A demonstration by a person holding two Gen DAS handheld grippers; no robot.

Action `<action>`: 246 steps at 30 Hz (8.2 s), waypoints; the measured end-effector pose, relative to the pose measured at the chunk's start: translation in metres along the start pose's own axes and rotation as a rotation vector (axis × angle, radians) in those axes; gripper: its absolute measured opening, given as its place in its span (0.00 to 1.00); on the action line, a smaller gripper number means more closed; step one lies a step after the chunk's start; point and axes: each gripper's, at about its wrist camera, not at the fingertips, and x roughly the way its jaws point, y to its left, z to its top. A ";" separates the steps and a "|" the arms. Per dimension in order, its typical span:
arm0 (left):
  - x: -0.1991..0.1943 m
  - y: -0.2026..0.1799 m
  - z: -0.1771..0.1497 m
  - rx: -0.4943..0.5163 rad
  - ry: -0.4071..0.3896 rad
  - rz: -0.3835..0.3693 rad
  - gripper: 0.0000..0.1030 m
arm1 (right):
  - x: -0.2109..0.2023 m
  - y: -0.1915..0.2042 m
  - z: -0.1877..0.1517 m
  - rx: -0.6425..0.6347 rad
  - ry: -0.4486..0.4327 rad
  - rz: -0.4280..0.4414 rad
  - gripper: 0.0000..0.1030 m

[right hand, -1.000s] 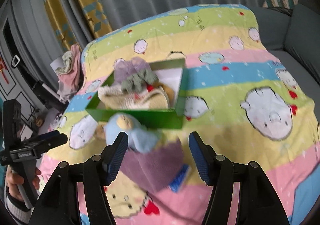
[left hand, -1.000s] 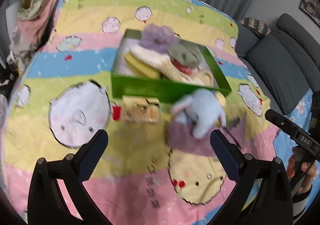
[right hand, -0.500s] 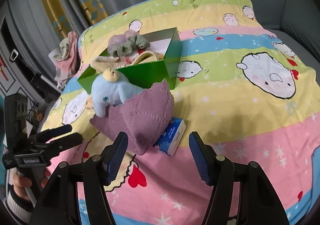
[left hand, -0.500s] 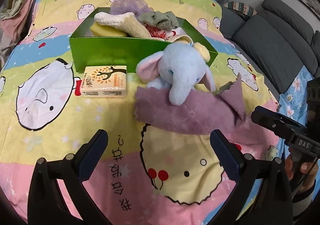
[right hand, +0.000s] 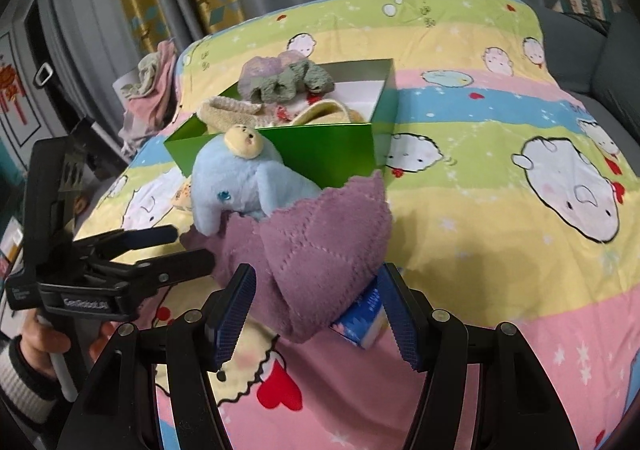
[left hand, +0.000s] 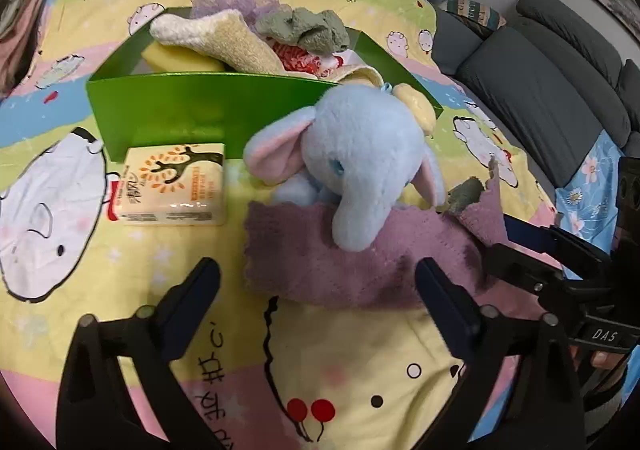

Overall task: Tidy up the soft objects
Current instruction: 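Close both grippers on the edge of the mauve towel, then lift the mauve towel with both grippers and carry it over the green box, then lower the towel into the box and open both grippers, then withdraw both grippers toward the blue tissue pack on the quilt, then close both grippers on the blue tissue pack and lift it, then carry the blue tissue pack over the green box and lower it in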

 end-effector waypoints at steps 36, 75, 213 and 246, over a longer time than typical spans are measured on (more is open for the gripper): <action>-0.064 -0.013 -0.037 -0.036 -0.024 -0.112 0.11 | -0.042 0.038 -0.010 -0.075 -0.038 0.146 0.21; -0.137 -0.005 0.090 0.012 -0.283 -0.034 0.12 | -0.066 0.095 0.116 -0.213 -0.309 0.137 0.21; -0.020 -0.065 -0.006 0.024 0.041 -0.070 0.52 | -0.008 0.022 -0.029 -0.068 -0.037 0.118 0.45; -0.107 0.003 0.021 -0.047 -0.166 0.024 0.52 | -0.009 0.118 0.036 -0.263 -0.107 0.201 0.45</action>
